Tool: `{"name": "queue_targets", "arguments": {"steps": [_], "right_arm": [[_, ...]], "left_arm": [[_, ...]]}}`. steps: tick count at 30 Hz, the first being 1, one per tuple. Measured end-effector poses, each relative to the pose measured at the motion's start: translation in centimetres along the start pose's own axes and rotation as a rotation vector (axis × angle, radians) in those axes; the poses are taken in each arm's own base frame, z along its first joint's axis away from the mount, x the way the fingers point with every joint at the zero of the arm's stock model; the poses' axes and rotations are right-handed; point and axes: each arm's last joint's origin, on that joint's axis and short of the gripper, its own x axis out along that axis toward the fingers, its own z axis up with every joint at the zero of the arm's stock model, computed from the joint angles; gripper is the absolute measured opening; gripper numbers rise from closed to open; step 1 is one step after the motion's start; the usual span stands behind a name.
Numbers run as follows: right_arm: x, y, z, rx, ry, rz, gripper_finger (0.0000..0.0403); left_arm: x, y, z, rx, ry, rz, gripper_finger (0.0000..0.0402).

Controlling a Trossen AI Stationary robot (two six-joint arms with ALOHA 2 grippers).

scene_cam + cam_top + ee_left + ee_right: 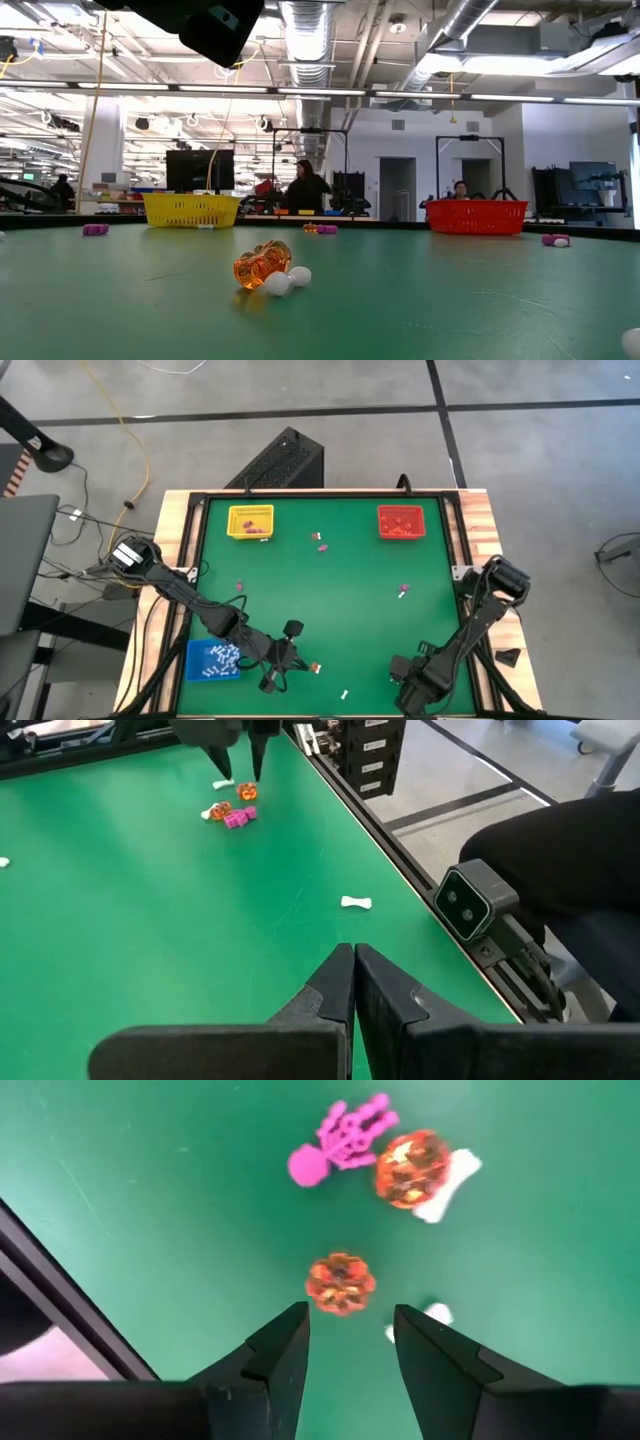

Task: Sort Halloween decoration
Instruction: Put the pumpkin toy into the orange bin

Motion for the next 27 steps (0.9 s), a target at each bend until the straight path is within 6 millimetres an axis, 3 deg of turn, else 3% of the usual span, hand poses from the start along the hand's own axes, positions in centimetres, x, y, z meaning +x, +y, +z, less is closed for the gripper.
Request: {"name": "queue_targets", "arguments": {"steps": [5,27], "right_arm": [[-0.88,0.38,0.02,-0.008,-0.006,0.008,0.0181],[-0.29,0.90,-0.44,-0.004,-0.119,0.020,0.0182]], "left_arm": [[0.00,0.00,-0.03,-0.001,0.003,0.000,0.0000],[0.00,0.00,-0.05,-0.006,0.006,0.000,0.0000]]}}
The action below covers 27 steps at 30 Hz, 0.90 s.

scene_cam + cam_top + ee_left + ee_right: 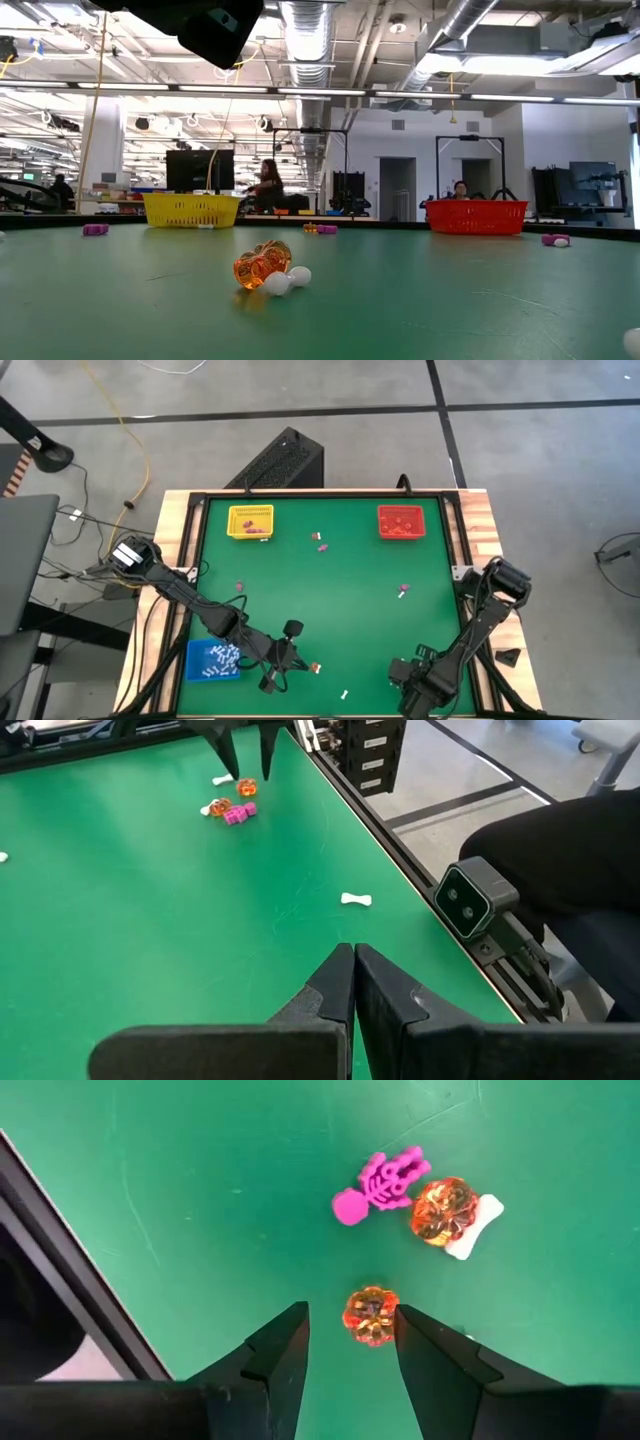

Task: Sort Halloween decoration
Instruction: Put the pumpkin toy into the orange bin

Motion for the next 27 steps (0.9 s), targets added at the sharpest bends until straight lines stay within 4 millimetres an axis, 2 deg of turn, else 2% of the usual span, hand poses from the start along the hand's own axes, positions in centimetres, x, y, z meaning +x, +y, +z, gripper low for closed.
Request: {"name": "queue_targets", "arguments": {"steps": [8,17,27], "right_arm": [[0.0,0.1,-0.3,-0.002,-0.006,-0.002,0.0182],[2.1,0.3,-0.4,-0.015,0.034,-0.061,0.0182],[2.5,0.5,-0.4,-0.021,0.048,-0.065,0.0180]], "left_arm": [[0.0,0.0,0.0,0.000,0.000,0.000,0.0000],[0.0,0.0,0.0,0.000,0.000,-0.001,0.0000],[0.0,0.0,0.0,0.002,-0.001,0.000,0.0000]]}}
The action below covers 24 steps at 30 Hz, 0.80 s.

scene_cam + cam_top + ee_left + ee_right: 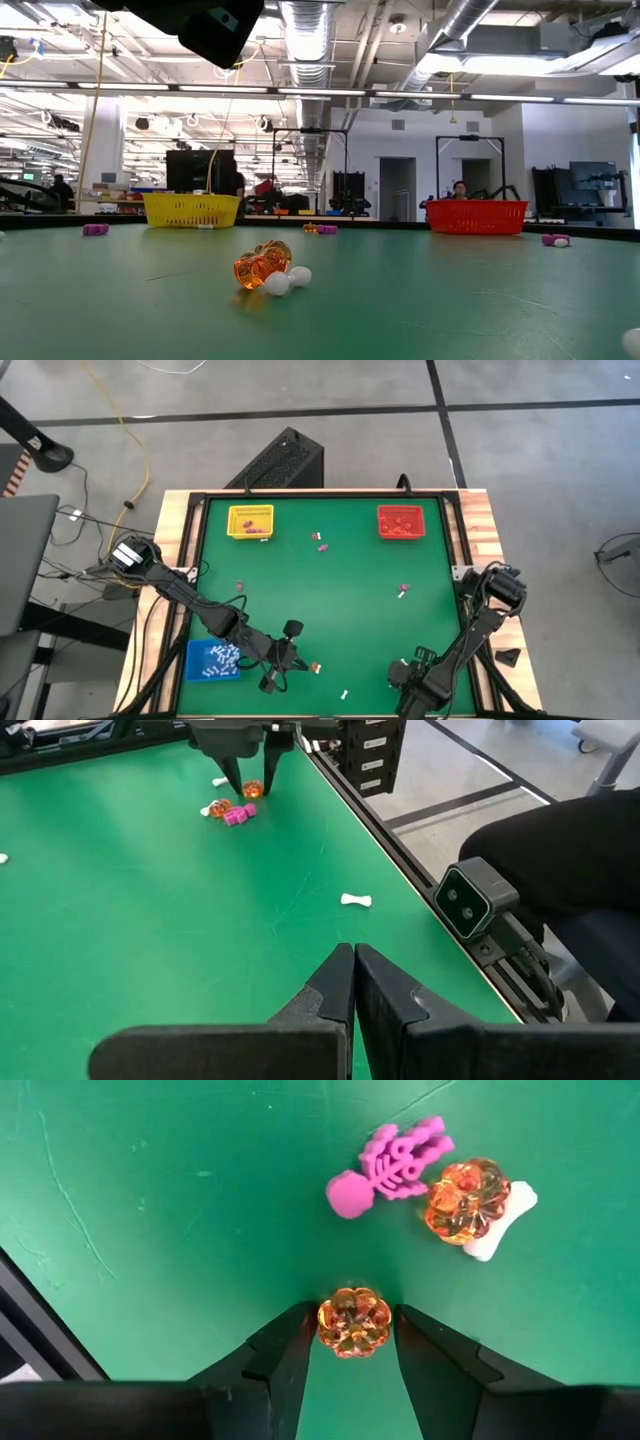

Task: Sort Halloween decoration
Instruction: Put the pumpkin toy into the orange bin

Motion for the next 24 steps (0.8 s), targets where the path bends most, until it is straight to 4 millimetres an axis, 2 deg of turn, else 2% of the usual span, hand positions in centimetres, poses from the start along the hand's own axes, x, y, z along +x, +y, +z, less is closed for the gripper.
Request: {"name": "queue_targets", "arguments": {"steps": [14,24], "right_arm": [[-0.10,0.03,0.08,-0.032,-0.001,0.001,0.0137],[-0.96,0.40,0.22,-0.056,0.001,-0.003,0.0138]], "left_arm": [[0.00,0.00,0.00,0.001,0.000,0.000,0.0000],[0.00,0.00,0.00,0.009,0.000,0.000,0.0000]]}}
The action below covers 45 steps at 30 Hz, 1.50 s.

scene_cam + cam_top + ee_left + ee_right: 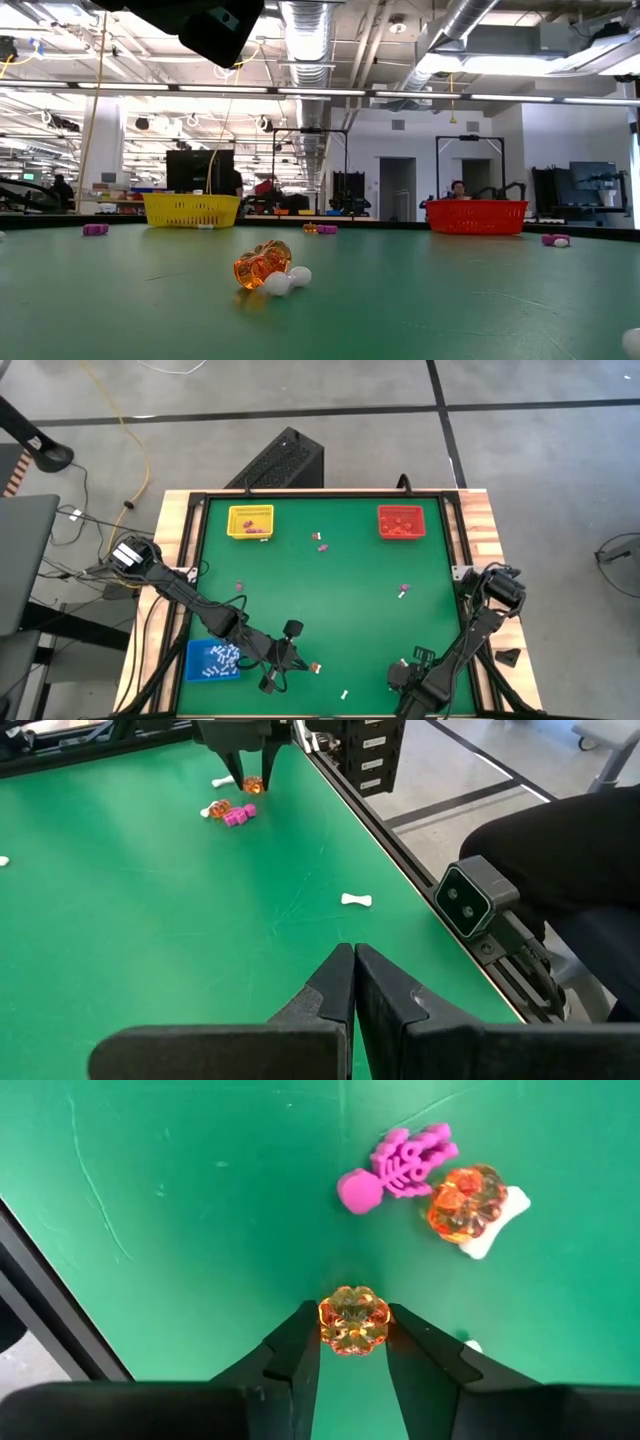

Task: Sort Halloween decoration
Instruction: Put the pumpkin toy into the orange bin

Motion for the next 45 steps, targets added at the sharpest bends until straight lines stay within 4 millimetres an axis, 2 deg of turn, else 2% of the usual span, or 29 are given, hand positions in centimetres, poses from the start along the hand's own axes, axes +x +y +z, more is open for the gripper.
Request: {"name": "queue_targets", "arguments": {"steps": [5,10,16,20,25,31,36,39,42,45], "right_arm": [[-0.9,-0.1,0.3,-0.032,-0.006,-0.036,0.0136],[-2.9,-0.8,1.5,-0.071,-0.040,-0.145,0.0137],[-5.4,-3.3,6.0,-0.106,-0.027,-0.226,0.0135],[-6.9,-6.4,9.7,-0.147,-0.064,-0.231,0.0135],[-9.3,-12.5,14.3,-0.140,-0.094,-0.270,0.0135],[-12.2,-22.3,18.0,-0.009,-0.104,-0.274,0.0135],[-13.7,-31.1,18.9,0.223,-0.106,-0.288,0.0135],[-13.8,-35.6,18.9,0.367,-0.099,-0.297,0.0135],[-13.6,-39.1,18.9,0.486,-0.110,-0.303,0.0137],[-12.7,-41.5,19.1,0.575,-0.126,-0.267,0.0149]], "left_arm": [[0.0,0.0,0.0,0.000,0.000,0.000,0.0000],[0.0,0.0,0.0,0.007,-0.001,0.000,0.0000],[0.0,0.0,0.0,0.035,-0.002,0.000,0.0000],[0.0,0.0,0.3,0.045,-0.009,0.000,0.0000],[0.0,0.0,0.4,0.051,-0.009,0.000,0.0000],[0.0,0.0,-0.3,0.055,0.066,0.002,0.0000],[-0.1,0.0,-0.1,0.012,0.064,0.003,0.0000],[-0.2,0.0,-0.2,0.000,0.069,0.002,0.0000],[-0.2,-0.1,-0.2,-0.017,0.075,0.001,0.0000],[-0.2,-0.1,-0.2,-0.038,0.075,0.002,0.0000]]}}
